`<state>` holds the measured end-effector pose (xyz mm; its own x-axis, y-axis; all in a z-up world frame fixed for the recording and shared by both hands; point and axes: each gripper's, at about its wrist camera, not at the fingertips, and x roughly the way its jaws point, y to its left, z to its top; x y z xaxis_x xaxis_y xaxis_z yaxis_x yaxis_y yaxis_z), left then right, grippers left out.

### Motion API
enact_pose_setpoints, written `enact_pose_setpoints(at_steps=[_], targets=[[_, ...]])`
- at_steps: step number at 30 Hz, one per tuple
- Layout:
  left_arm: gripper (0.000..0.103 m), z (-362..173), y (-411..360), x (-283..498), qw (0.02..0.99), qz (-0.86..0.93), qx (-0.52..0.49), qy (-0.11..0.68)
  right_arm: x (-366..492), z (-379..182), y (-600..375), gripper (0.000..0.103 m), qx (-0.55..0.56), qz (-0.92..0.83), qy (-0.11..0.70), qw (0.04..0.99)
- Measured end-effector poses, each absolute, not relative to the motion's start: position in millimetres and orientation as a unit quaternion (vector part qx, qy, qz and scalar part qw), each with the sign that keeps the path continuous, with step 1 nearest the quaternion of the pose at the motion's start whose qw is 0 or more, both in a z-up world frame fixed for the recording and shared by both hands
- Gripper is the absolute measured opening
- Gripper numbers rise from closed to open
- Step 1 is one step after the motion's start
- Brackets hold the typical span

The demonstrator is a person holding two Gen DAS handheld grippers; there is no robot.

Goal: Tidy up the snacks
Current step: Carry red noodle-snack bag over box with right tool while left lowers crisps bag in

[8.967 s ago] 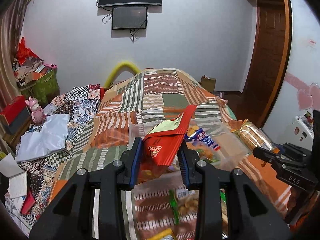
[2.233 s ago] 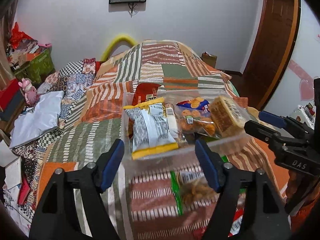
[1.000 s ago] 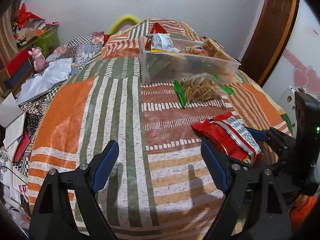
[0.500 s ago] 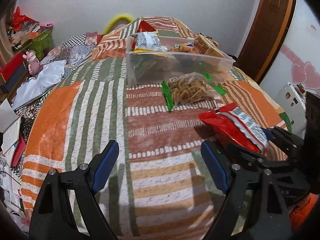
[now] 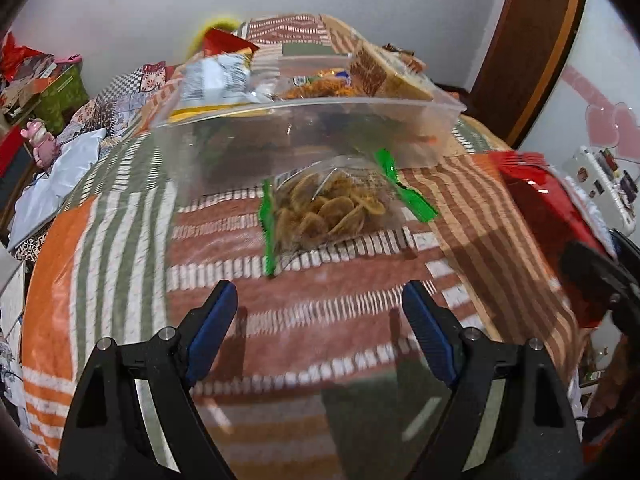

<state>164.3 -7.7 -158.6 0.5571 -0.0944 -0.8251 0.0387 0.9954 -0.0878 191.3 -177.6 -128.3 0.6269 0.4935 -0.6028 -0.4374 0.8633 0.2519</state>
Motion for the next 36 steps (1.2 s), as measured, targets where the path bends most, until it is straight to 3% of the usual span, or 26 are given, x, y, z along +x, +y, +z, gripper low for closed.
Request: enact_pose_setpoints(at_steps=[18,21,22,23,36], targets=[[0.085,-176.3,-27.4,249.6,0.879,-0.014,-0.006,0.476,224.4,-139.5,-195.4,0.068,0.077,0.249,0.361,0.896],[0.079,-176.0,-25.3,251.0,0.884,-0.016,-0.018,0.467,226.7,-138.9,-193.5,0.068,0.075,0.248,0.361,0.896],[0.066,-175.1,-22.7,249.5,0.886,-0.015,-0.023,0.463,227.2,-138.8,-192.9,0.068,0.075,0.248,0.362,0.895],[0.064,-174.6,-20.0,247.7,0.887,-0.015,-0.026,0.461,228.1,-138.7,-192.4,0.068,0.075,0.249,0.362,0.895],[0.06,-141.6,11.1,201.3,0.908,-0.019,-0.046,0.415,233.7,-123.9,-175.1,0.068,0.065,0.258,0.35,0.898]])
